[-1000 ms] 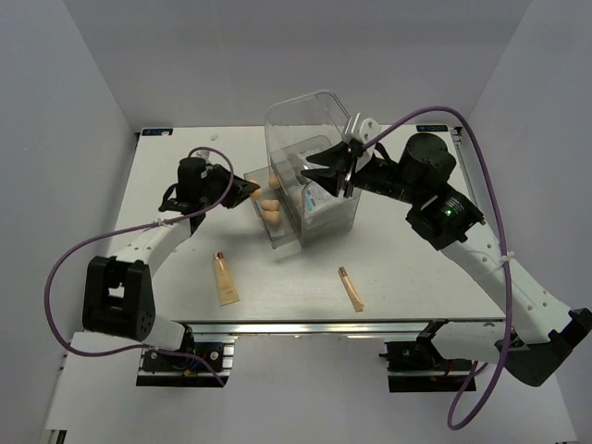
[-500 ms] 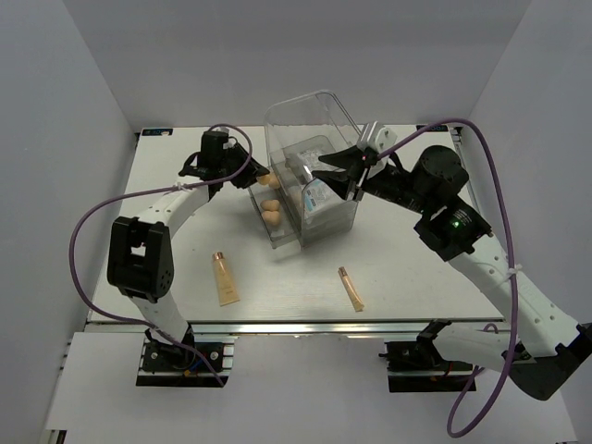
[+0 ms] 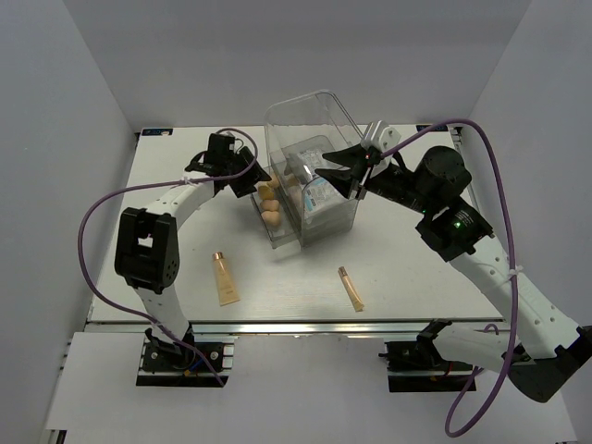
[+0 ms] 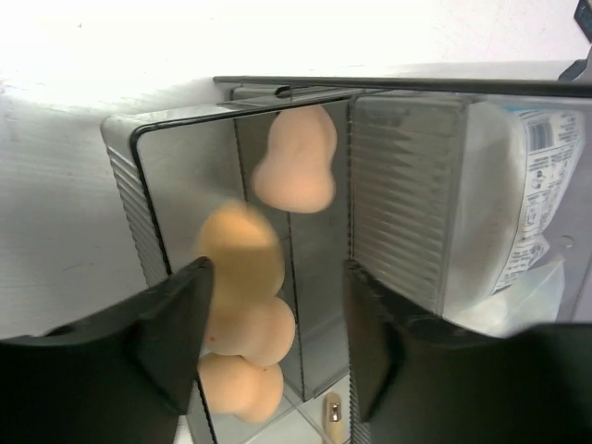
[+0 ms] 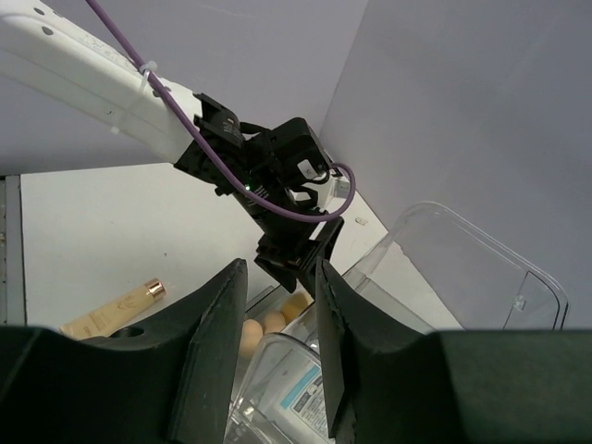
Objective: Organize the makeup
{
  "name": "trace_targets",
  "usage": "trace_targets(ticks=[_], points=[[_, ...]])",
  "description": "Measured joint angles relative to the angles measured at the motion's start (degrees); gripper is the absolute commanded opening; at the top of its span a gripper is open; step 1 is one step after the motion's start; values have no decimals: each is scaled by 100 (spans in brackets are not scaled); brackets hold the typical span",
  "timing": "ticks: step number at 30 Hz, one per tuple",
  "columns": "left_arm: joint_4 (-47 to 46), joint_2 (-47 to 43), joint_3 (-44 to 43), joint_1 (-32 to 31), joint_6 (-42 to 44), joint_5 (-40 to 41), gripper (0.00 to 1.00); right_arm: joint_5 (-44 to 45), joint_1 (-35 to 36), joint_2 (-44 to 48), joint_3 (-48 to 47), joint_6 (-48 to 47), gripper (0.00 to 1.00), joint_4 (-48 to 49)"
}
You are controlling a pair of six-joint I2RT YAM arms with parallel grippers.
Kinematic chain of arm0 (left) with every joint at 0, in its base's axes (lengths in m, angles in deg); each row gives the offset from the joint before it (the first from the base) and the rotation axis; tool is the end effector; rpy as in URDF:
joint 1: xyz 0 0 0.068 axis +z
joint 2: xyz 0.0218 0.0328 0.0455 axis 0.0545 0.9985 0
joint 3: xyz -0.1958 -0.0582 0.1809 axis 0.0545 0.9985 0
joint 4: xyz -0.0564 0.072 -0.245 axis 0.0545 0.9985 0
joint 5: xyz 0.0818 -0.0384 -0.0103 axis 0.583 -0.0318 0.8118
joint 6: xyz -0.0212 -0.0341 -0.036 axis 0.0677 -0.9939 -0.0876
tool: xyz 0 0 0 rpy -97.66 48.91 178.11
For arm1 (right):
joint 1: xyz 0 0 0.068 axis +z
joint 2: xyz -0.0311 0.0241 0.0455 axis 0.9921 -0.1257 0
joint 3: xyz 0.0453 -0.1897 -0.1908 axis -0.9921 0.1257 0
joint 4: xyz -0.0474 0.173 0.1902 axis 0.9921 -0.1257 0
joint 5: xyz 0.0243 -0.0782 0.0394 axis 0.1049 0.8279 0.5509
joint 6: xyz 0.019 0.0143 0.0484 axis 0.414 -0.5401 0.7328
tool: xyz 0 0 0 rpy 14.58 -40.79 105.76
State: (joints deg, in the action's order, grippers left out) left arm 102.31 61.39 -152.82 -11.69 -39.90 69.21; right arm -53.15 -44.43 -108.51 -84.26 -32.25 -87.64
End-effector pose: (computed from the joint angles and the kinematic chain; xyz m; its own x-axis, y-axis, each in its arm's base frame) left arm 0.3925 -0.1115 0.2358 -0.7712 -0.5150 -0.3742 -0.2254 0.7706 -0.5961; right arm 0.1715 0.1545 0.4738 0.3455 0.0209 -0.9382 -0.8283 0.4766 -0.2945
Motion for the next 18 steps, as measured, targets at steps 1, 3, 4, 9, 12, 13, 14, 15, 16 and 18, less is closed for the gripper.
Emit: trace_targets(ticks=[1,3,4,9,12,13,14,15,16,18], points=[[26,7,-44,-11,35,17,71,0,0,0,0,0,42,0],[92,7,-136,-17,55,74,71,0,-4,0,2,0,42,-2],[109,4,-177,-15,74,122,72,0,-9,0,2,0,42,0],[219,-7,-313,-2,118,256,24,0,-13,7,37,0,42,2],[280,-105,-313,2,142,398,0,0,-26,7,94,0,42,-7],[306,-173,-306,4,146,468,0,0,-39,4,101,0,42,-13],[315,-262,-273,9,144,551,0,2,-48,4,101,0,42,-9],[308,-363,-214,15,131,640,0,2,-52,7,101,0,42,-2],[304,-509,-111,24,111,726,0,4,-57,13,101,0,42,0],[330,-800,144,70,50,839,0,4,-85,20,101,0,42,0]])
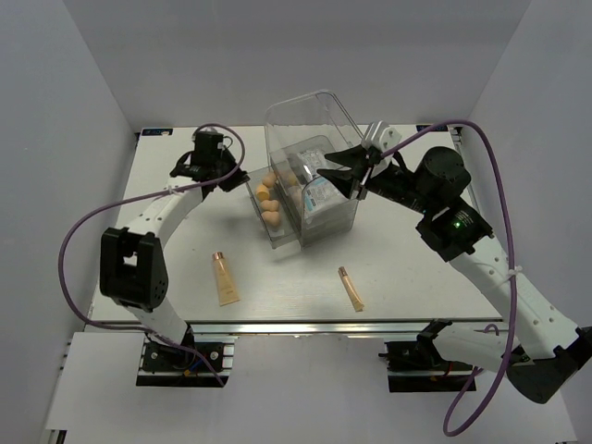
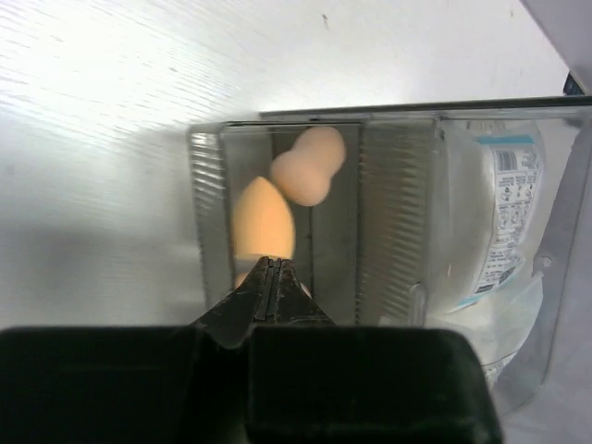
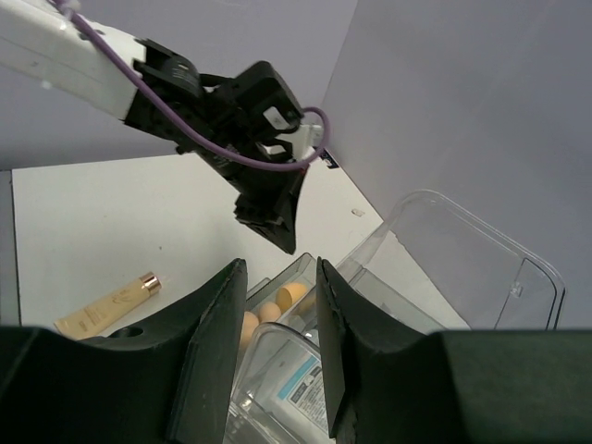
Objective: Organize the makeup
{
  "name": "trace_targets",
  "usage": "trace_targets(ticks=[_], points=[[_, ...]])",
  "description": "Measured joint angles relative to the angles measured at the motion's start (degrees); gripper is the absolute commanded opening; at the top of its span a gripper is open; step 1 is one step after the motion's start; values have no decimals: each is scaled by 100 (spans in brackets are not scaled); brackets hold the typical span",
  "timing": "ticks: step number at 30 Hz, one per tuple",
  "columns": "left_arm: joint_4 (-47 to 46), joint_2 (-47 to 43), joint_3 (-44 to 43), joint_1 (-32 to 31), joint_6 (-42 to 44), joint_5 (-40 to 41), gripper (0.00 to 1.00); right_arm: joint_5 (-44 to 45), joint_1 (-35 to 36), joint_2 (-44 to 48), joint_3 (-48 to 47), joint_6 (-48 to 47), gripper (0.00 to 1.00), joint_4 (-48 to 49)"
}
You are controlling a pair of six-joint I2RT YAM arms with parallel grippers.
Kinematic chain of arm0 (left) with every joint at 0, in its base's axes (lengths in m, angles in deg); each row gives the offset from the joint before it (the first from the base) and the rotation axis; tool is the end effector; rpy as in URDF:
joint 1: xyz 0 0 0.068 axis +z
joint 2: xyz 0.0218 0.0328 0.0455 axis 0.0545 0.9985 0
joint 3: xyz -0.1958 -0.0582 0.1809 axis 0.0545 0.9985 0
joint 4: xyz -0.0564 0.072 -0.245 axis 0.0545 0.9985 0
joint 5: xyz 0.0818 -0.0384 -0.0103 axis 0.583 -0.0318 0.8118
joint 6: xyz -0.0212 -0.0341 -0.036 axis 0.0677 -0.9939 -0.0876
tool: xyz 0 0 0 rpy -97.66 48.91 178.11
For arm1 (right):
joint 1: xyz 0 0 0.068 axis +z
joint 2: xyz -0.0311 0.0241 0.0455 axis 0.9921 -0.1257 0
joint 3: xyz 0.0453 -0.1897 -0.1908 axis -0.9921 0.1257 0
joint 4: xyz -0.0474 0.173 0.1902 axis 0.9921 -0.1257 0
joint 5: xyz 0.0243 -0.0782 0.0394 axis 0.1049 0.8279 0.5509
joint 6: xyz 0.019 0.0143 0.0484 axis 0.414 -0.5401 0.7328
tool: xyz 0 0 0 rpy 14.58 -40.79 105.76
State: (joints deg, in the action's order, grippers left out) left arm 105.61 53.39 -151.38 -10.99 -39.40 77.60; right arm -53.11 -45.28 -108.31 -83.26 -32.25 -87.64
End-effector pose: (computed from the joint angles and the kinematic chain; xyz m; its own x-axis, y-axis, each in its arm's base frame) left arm 0.3691 -0.0951 0.2750 -0.6764 -0.5552 -0.4840 -0.2637 0.7961 -0.5446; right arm 0.1746 0.1525 0.4687 0.3353 0.0077 -0.9421 -0.8241 0.4870 -0.2894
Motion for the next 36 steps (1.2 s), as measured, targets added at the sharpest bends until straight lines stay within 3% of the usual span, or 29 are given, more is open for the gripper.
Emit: trace_targets(ticks=[5,12,14,18,22,26,36], points=[[-13,-468,767,280,-153,205,0,2,-4,50,11,-2,42,0],[37,192,896,417,-20,-129,0,0,-37,98,83,13,42,46],[37,415,835,413,13,-275,5,2,-52,101,83,15,42,48],[-87,723,669,387,85,-645,34,0,-90,103,83,17,42,48],[-334,778,656,382,76,-1008,55,2,-133,109,83,17,42,48],[-627,780,656,382,-20,-1322,64,0,-151,116,83,20,42,50],[-1248,999,656,321,-195,-1982,68,0,-155,118,83,22,42,50]])
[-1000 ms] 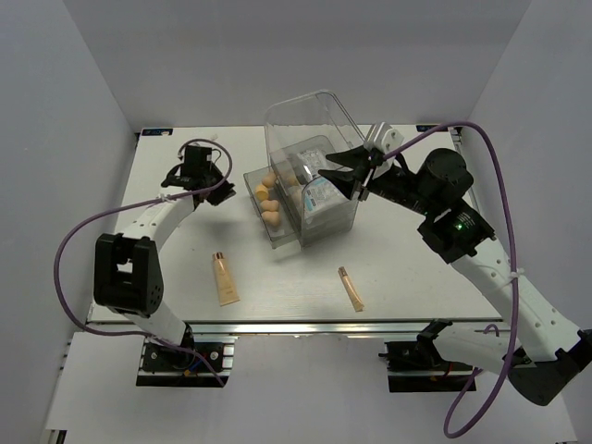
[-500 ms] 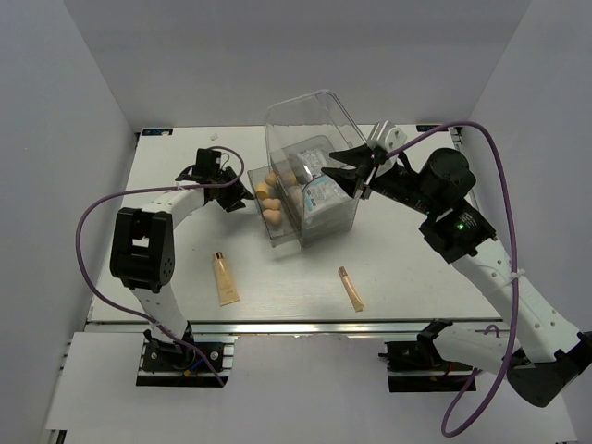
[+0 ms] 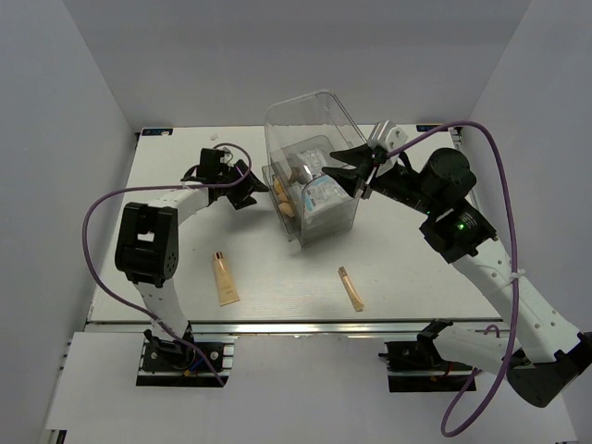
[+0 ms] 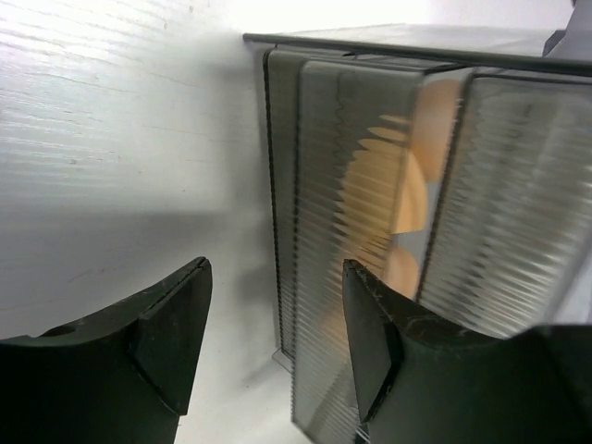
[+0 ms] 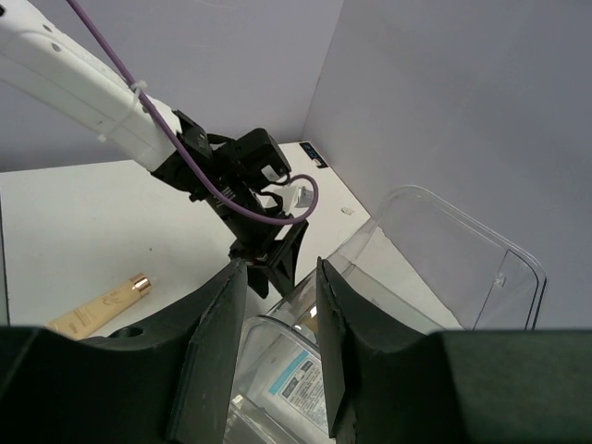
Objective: Organize the makeup
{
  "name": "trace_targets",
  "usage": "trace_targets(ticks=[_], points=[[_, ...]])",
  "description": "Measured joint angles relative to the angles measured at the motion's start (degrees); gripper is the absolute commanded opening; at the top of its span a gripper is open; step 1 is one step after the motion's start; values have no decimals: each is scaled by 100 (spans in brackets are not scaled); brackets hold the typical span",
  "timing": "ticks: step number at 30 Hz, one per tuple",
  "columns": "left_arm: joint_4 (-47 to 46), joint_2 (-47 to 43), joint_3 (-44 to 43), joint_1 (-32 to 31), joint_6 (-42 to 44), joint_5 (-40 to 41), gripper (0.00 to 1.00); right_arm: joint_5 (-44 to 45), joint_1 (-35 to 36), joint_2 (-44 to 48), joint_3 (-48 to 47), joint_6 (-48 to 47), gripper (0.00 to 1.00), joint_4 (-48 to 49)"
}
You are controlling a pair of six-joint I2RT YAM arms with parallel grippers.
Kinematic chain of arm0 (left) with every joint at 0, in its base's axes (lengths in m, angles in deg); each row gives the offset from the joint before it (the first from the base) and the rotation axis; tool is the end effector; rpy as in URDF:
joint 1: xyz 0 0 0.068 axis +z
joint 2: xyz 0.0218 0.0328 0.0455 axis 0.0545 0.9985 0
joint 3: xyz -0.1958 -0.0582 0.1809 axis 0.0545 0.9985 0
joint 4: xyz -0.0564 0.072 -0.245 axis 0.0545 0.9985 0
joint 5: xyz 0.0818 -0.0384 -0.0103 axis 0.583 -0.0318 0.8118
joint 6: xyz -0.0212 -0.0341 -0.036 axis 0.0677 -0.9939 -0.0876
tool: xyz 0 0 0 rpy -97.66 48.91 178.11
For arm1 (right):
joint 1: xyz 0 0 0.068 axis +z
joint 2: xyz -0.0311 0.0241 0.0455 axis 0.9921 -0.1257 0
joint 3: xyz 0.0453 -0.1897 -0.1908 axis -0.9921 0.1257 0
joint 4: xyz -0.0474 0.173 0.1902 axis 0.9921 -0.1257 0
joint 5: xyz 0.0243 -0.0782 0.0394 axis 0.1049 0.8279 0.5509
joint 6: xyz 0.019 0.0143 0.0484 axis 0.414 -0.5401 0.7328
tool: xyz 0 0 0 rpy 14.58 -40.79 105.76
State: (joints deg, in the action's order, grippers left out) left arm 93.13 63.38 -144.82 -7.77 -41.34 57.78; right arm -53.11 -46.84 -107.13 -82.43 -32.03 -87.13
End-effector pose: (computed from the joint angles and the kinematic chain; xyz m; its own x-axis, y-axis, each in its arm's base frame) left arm 0.3911 -0.0897 0.1920 -0.8152 -0.5229 -0.2489 -0.2259 0.6828 -0.6948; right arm 0.1740 0.1443 0.4690 0.3437 0.0088 -0.9390 -0.8083 0.5118 -0.2911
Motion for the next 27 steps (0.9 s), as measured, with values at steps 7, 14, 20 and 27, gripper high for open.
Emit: trace_targets(ticks=[7,14,20,27], points=[[-114,487,-85,-140,-111,-310,72,4,-26,2,0,-2,42,0],[-317,568,-122,-236,-240,-520,72,2,-59,7,0,-2,42,0],[-592,568,-111,-234,-361,-756,72,2,-63,15,0,-2,42,0],[-728,568,-61,-236,-525,-811,42,0,-74,22,2,-2,42,0]])
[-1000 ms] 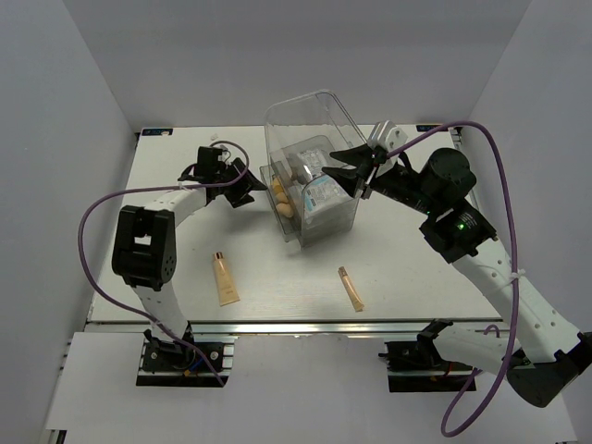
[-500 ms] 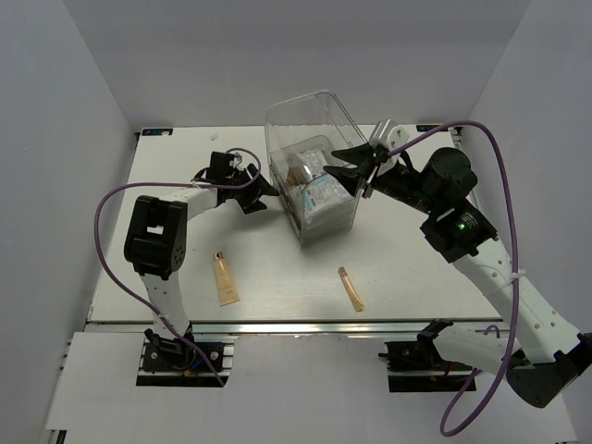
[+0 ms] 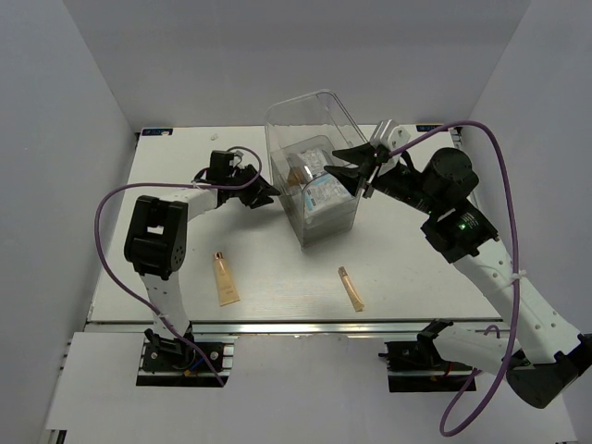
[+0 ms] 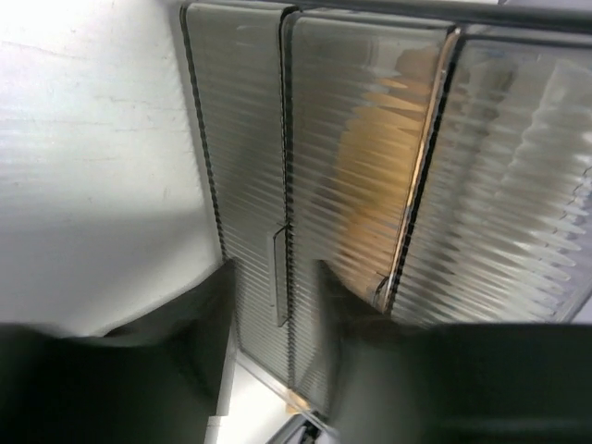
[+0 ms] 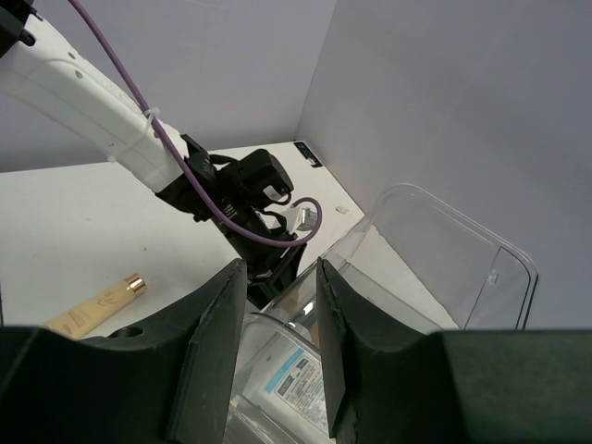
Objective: Organize the makeup
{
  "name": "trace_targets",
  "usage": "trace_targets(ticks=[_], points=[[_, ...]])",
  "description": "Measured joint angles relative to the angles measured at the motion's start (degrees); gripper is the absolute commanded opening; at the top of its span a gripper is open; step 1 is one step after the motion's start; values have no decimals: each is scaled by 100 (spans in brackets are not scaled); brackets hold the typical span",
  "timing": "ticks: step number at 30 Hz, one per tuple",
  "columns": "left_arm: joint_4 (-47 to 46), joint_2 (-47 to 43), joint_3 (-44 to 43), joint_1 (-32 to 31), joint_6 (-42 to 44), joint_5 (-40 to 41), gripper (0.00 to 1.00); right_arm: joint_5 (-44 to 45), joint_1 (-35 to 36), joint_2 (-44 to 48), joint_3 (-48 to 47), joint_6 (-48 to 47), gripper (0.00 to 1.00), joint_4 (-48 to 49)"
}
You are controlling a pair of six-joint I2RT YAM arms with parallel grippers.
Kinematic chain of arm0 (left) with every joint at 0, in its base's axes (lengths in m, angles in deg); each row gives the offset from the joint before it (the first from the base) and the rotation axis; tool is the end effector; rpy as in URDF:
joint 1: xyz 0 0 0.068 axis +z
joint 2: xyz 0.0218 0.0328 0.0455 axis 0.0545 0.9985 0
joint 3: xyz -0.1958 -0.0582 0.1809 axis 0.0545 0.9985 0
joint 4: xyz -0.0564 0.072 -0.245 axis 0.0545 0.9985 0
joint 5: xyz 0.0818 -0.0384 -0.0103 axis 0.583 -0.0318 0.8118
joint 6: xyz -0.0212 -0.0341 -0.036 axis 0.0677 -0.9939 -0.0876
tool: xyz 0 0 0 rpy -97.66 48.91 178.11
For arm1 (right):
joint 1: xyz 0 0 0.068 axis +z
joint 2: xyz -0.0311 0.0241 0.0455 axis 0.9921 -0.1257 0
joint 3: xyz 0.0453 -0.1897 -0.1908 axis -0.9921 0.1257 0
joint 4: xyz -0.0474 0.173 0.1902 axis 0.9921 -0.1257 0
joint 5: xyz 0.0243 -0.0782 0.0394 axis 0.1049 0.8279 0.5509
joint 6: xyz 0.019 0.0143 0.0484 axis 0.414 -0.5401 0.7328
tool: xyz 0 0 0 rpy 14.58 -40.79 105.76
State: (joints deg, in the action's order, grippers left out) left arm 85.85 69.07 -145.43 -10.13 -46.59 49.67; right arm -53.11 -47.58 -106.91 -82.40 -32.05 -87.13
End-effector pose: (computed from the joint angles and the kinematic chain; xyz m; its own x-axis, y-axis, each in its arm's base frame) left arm 0.4022 -0.1139 0.1674 -0.8630 -0.4856 -0.1396 -0.2026 0.5858 -0.7847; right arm 0.1748 0.1413 0.4697 0.3467 0.0060 -0.9380 -0.8007 0.5227 -0.2926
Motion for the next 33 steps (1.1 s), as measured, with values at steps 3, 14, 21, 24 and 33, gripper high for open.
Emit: trace_targets(ticks=[3,14,21,24,33], points=[[-87,57,7,0,-109,-31,29,0,-13,20,15,2,42,2],[-472,562,-7,7,-402,-142,33,0,-63,72,96,2,42,22],[-697,717,-15,-26,-503,-240,31,0,-70,72,96,0,42,33],[-855,715,76,-33,-557,-297,15,0,-72,72,96,2,42,33],[-999,682,389,-48,-549,-306,9,-2,-83,72,96,2,42,33]])
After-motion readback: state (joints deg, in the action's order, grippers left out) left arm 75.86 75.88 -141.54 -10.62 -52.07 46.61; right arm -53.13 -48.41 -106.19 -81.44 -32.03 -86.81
